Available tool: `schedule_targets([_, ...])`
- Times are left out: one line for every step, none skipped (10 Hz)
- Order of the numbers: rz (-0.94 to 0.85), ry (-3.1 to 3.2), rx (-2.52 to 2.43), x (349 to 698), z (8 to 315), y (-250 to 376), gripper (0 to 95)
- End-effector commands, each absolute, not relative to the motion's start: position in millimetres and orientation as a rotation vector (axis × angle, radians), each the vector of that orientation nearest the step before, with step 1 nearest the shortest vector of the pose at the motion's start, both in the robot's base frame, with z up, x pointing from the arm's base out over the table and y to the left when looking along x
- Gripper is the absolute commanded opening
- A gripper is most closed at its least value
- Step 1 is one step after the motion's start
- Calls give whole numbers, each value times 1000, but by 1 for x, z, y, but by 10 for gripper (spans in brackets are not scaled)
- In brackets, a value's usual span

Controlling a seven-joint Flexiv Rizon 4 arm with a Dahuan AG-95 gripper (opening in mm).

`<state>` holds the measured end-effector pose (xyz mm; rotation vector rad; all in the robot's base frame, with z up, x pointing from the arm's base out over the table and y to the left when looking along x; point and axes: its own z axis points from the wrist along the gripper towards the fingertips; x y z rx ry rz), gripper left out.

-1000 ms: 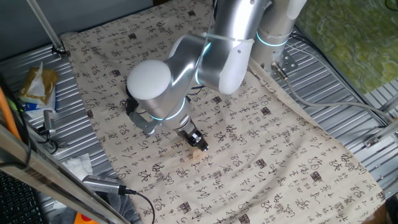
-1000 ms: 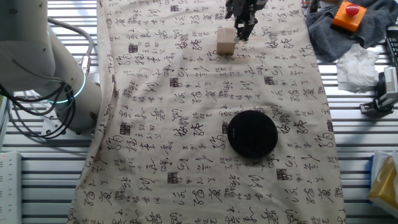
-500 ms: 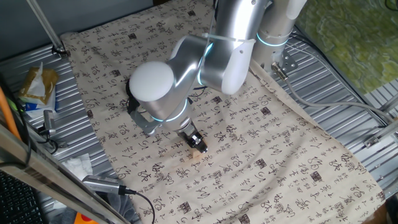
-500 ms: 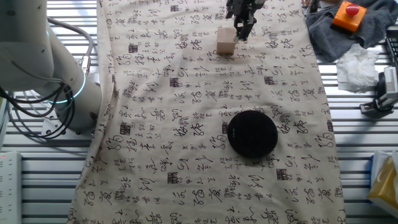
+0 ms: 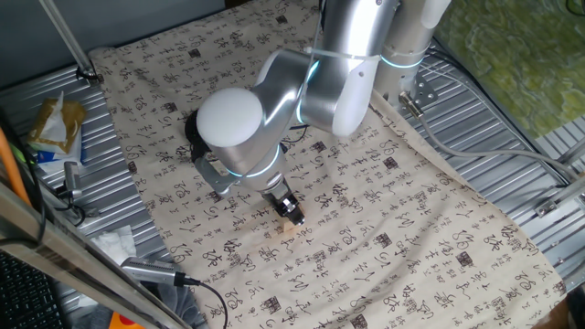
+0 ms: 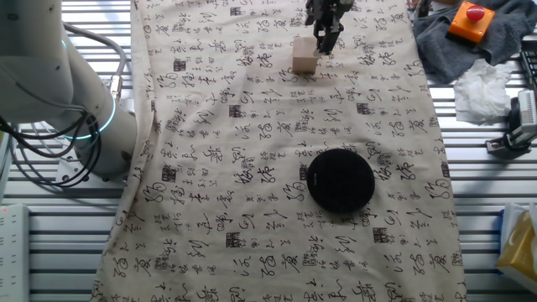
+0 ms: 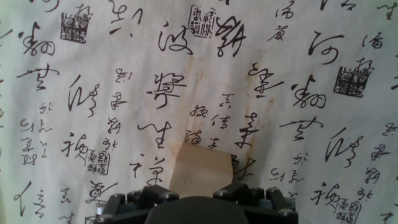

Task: Place the block on the scale

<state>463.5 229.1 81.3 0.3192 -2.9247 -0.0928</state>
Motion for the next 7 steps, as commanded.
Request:
schedule_targets([-94, -2934, 315, 463, 82, 229, 760])
schedule_targets([-94, -2936, 317, 463, 82, 229, 760])
schedule_targets([-94, -2930, 336, 463, 82, 229, 760])
schedule_targets([-96, -2924, 355, 463, 82, 229, 760])
schedule_targets([-101, -2911, 372, 463, 82, 229, 760])
schedule_targets([-103, -2909, 365, 460, 81, 232, 760])
schedule_targets([-100, -2916, 348, 457, 78, 235, 760])
